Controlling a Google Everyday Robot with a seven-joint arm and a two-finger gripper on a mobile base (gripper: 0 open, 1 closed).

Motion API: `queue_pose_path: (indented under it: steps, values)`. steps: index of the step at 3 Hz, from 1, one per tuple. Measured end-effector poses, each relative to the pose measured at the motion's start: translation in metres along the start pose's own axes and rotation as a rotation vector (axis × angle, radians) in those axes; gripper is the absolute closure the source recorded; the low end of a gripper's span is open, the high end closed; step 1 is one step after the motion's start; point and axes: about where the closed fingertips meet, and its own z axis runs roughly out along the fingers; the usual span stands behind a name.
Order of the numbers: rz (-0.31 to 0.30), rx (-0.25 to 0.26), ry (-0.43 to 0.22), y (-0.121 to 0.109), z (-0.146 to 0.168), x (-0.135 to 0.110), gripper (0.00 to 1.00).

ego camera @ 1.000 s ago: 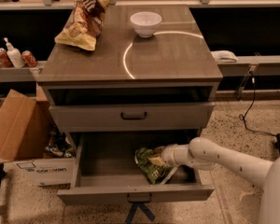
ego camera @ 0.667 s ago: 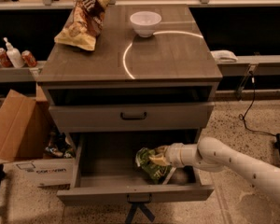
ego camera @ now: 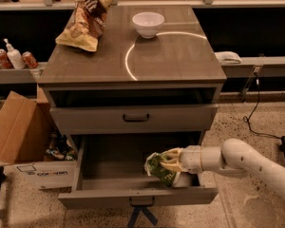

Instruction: Pick green jalapeno chip bag from middle drawer and place on counter

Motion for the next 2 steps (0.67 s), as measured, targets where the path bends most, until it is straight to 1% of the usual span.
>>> queue_pose_path:
  steps: [1,2]
  values:
    - [-0.001,-0.012,-0.004,0.0038,-0.0010,-0.0009,1.00]
    - [-0.009,-0.004,-0.042,0.0029,-0.0104,-0.0075,1.00]
